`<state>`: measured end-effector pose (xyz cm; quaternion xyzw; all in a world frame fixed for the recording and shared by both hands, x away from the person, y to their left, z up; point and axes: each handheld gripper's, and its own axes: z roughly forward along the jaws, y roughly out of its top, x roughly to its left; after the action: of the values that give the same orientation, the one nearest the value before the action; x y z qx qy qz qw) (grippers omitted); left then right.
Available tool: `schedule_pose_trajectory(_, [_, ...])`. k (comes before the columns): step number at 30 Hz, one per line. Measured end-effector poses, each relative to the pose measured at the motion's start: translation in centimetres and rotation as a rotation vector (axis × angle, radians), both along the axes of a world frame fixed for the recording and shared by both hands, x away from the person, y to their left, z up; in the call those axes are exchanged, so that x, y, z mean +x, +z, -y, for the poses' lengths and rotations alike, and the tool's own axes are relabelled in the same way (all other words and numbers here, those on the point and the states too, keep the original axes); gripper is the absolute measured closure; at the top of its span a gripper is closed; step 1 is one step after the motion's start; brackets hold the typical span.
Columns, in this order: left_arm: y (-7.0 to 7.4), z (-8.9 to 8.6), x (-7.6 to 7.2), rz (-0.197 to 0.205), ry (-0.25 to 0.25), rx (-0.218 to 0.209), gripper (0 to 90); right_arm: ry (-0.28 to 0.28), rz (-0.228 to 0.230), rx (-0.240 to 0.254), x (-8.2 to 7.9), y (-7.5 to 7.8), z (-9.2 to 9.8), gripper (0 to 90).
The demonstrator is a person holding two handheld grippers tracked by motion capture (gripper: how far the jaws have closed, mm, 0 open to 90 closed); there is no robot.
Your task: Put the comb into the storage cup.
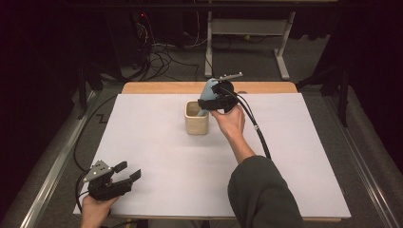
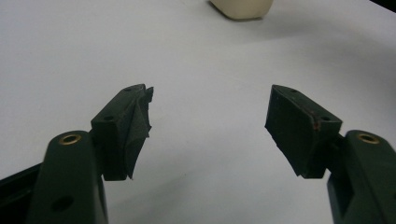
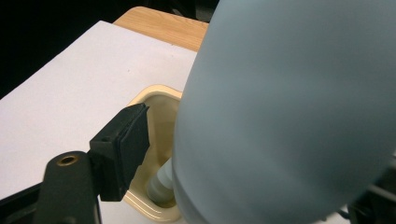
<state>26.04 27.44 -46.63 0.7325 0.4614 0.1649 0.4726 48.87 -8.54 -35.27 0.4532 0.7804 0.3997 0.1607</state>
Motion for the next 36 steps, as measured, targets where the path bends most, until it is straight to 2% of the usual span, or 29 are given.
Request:
schedule_pose_trajectory(11, [0.0, 0.0, 0.0, -0.002, 0.0, 0.001, 31.2, 0.007, 0.007, 0.002, -0.3, 0.0, 0.3, 23.3])
schedule_pose_trajectory(14, [0.0, 0.0, 0.0, -0.004, -0.002, 0.003, 31.1, -0.002, 0.004, 0.027, -0.3, -0.2, 1.0, 22.9])
schedule_pose_trajectory(36, [-0.1, 0.0, 0.1, -0.005, 0.005, 0.003, 31.1, 0.013, 0.033, 0.049, -1.9, -0.7, 3.7, 21.2])
